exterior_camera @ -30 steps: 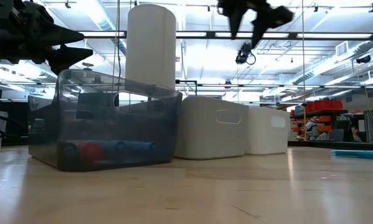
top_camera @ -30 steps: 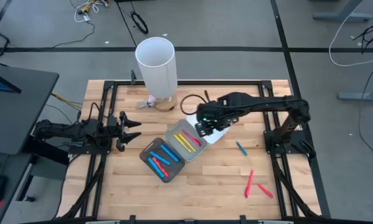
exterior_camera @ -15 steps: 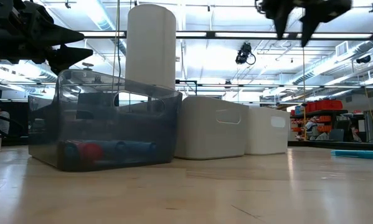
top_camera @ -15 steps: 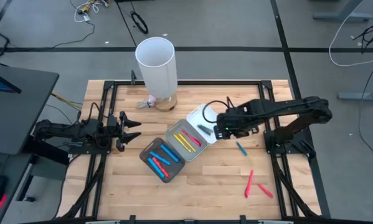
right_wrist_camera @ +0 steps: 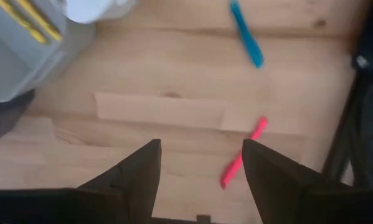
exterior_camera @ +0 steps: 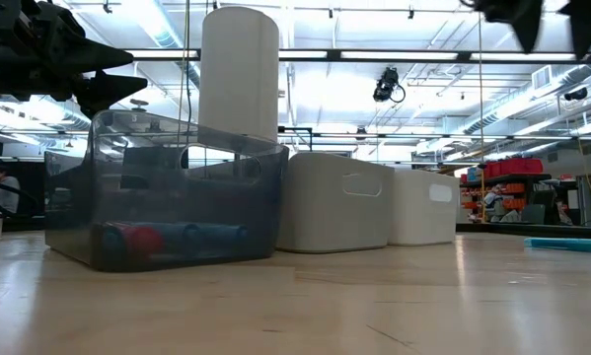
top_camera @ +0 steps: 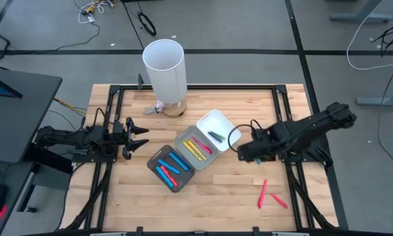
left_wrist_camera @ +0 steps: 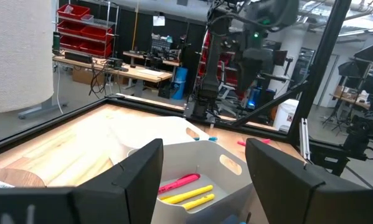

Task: Pick & Place Markers
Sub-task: Put the pink marker into the gray bin

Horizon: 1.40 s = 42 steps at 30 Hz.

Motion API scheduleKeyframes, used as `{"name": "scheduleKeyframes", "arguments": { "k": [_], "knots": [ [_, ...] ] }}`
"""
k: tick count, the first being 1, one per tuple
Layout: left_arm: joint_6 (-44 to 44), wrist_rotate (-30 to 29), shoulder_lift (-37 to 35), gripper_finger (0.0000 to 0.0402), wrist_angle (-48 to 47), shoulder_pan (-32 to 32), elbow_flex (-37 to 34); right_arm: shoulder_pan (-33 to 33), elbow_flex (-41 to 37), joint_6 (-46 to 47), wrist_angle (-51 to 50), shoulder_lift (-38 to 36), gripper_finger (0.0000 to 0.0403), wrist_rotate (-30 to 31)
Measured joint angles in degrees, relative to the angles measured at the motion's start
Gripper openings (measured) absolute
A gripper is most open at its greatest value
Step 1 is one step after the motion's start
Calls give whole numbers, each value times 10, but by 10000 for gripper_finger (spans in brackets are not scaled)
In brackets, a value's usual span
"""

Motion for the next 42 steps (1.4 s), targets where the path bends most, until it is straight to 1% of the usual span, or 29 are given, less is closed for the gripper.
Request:
{"name": "scheduleKeyframes", "arguments": {
  "k": [9, 14, 18, 22, 25, 29, 32, 38, 42],
  "knots": [
    [0, 0, 0, 234, 0, 0, 0, 99, -5, 156, -7, -1, 224, -3],
    [0, 0, 0, 234, 0, 0, 0, 169, -5, 251, -8, -1, 224, -3],
    [0, 0, 0, 234, 0, 0, 0, 217, -5, 264, -8, 0, 224, -21],
    [0, 0, 0, 234, 0, 0, 0, 247, -5, 275, -8, 0, 224, -59],
    [0, 0, 0, 234, 0, 0, 0, 261, -5, 280, -8, 0, 224, -73],
    [0, 0, 0, 234, 0, 0, 0, 263, -9, 282, -4, 10, 224, -74],
    [0, 0, 0, 234, 0, 0, 0, 260, -43, 282, 44, 23, 224, -77],
    [0, 0, 0, 234, 0, 0, 0, 255, -143, 288, 221, 40, 224, -84],
    [0, 0, 0, 234, 0, 0, 0, 247, -194, 284, 263, 48, 224, -71]
  ]
}}
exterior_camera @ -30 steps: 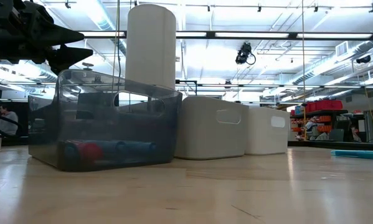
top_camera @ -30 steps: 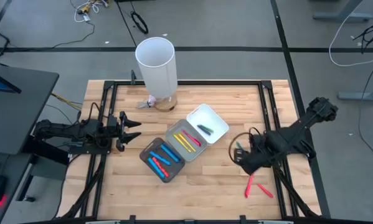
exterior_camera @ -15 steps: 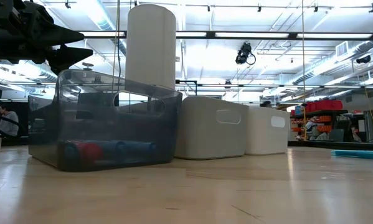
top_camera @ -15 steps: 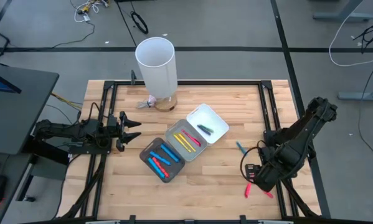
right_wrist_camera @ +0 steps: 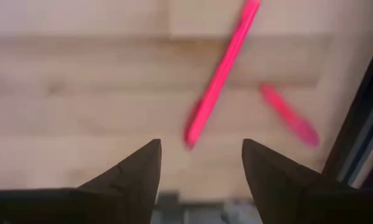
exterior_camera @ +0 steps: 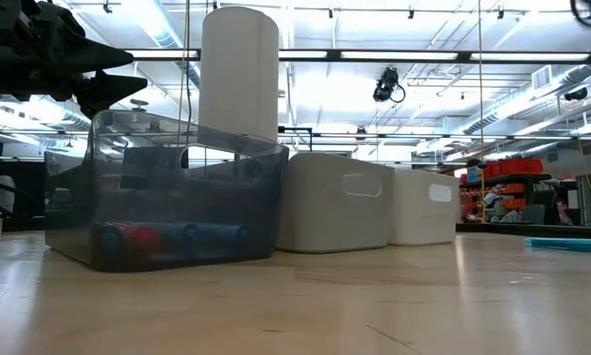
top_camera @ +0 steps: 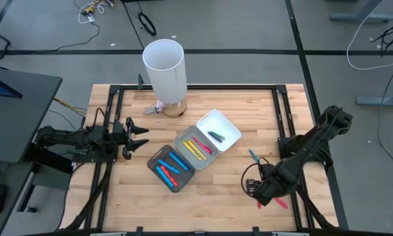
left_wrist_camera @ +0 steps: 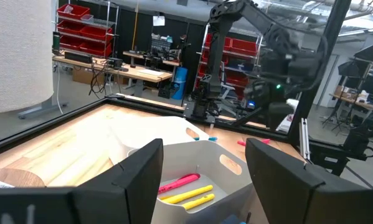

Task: Pick & Place Markers
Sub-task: Put the pink marker into the gray bin

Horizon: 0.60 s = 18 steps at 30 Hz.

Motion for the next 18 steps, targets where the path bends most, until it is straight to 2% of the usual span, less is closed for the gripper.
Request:
{"name": "scheduleKeyframes", "arguments": {
  "k": [7, 18],
  "knots": [
    [0, 0, 0, 234, 0, 0, 0, -13, -65, 0, 14, 0, 224, 0],
    [0, 0, 0, 234, 0, 0, 0, -21, -157, 0, 138, 0, 224, 13]
  ]
}}
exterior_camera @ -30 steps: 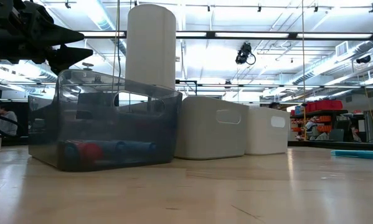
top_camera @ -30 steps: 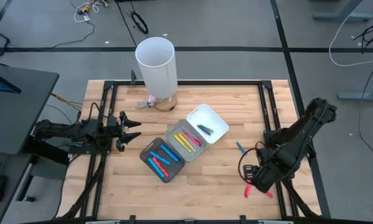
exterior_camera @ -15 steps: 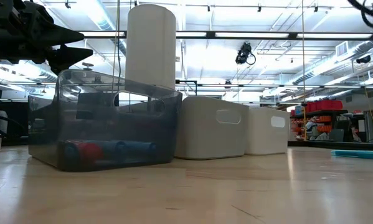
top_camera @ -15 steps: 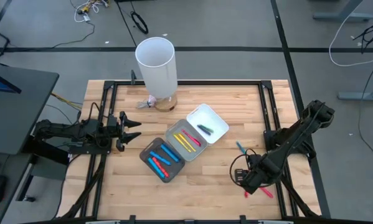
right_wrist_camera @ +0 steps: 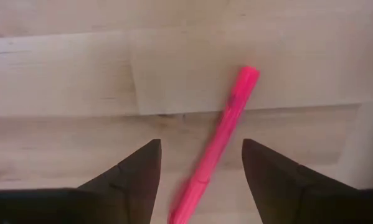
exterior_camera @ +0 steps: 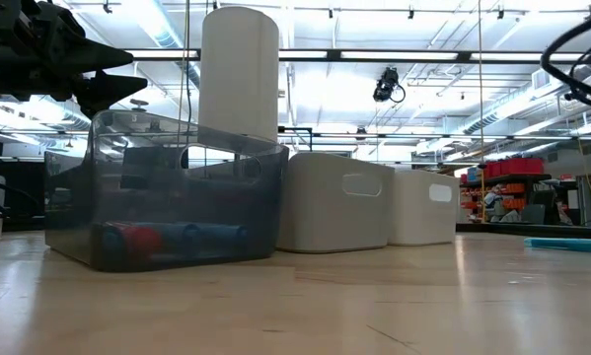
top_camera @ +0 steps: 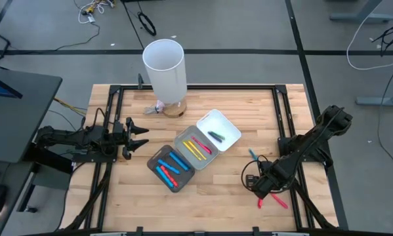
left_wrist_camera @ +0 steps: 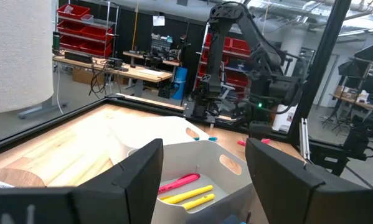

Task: Pick & Place Markers
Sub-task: Put the pink marker into the gray bin

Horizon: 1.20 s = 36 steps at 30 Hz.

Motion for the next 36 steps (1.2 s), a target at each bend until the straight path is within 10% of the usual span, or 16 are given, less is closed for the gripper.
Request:
{"name": "scheduleKeyframes", "arguments": {
  "k": [12, 30, 36],
  "knots": [
    [0, 0, 0, 234, 0, 0, 0, -6, -35, -2, 48, 0, 212, 2],
    [0, 0, 0, 234, 0, 0, 0, -6, -44, -17, 56, -2, 18, -4],
    [0, 0, 0, 234, 0, 0, 0, -6, -44, -21, 55, -2, 16, -5]
  ]
}}
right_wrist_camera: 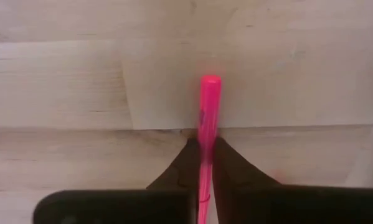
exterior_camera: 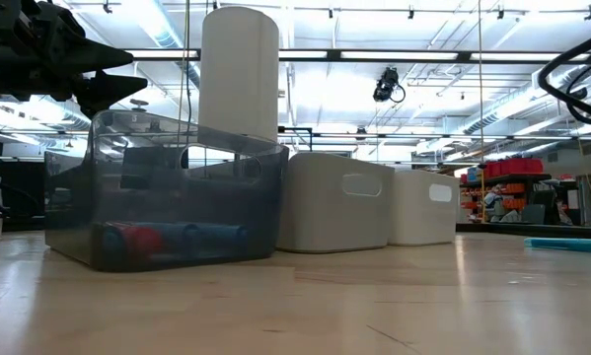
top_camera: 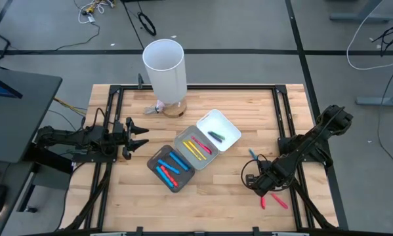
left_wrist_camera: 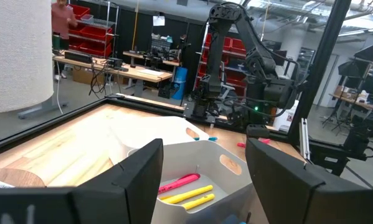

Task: Pick & Place Markers
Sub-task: Put the pink marker into the gray bin

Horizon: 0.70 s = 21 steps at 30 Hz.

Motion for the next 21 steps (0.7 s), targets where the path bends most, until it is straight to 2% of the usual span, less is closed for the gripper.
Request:
{"name": "scheduleKeyframes", "arguments": {
  "k": [12, 21],
  "knots": [
    [0, 0, 0, 234, 0, 0, 0, -33, 81, -116, -122, -43, 11, -11],
    [0, 0, 0, 234, 0, 0, 0, -63, 205, -257, -291, -58, 10, -22]
  ]
}}
